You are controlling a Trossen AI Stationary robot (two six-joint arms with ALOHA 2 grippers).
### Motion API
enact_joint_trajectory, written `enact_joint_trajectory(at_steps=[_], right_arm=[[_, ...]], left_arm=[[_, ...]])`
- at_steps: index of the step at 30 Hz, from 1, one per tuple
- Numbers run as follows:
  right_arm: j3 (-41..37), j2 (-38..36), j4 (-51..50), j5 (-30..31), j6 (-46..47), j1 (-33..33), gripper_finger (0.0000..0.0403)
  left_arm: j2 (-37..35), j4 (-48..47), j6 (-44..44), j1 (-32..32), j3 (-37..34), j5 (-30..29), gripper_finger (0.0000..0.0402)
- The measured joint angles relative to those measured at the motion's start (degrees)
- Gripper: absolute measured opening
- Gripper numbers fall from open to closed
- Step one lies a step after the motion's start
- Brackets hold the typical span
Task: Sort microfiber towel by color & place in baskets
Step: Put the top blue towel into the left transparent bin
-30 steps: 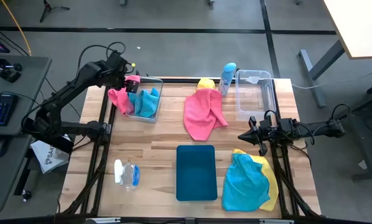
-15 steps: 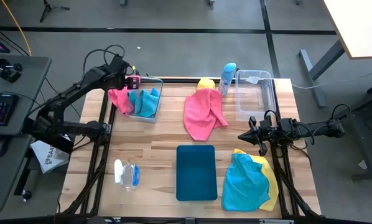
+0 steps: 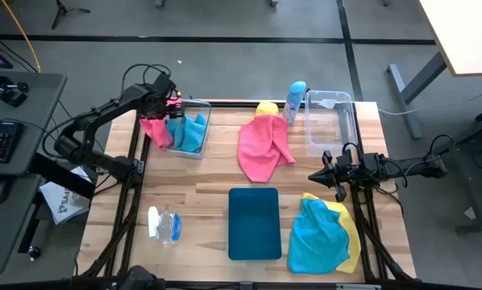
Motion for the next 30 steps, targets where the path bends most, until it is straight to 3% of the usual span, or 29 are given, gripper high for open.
enact_joint_trajectory(at_steps=[4,8,13,20,26,30], right_arm=[[0.01,0.00,0.00,0.01,-0.01,0.00,0.0000],[0.02,0.00,0.00,0.00,0.00,0.00,0.0000],[0.00,-0.02,0.00,0.00,-0.02,0.00,0.0000],[0.01,-0.02,0.00,0.01,0.00,-0.01,0.0000],[0.01,-0.02,0.00,0.00,-0.01,-0.01,0.0000],[0.00,-0.02,0.00,0.00,-0.02,-0.02,0.0000]], left_arm=[[-0.02,0.14,-0.36,0.33,0.00,0.67,0.0213],[-2.93,5.42,-1.21,0.32,0.01,6.10,0.0213],[-5.33,4.20,-1.43,0.37,-0.07,-0.79,0.0210],[-0.81,2.13,-1.54,-2.32,-0.11,-8.95,0.0180],[3.33,-0.74,-1.76,-3.23,-0.11,-8.92,0.0159],[4.13,-1.85,-1.65,-3.23,-0.11,-5.92,0.0157]])
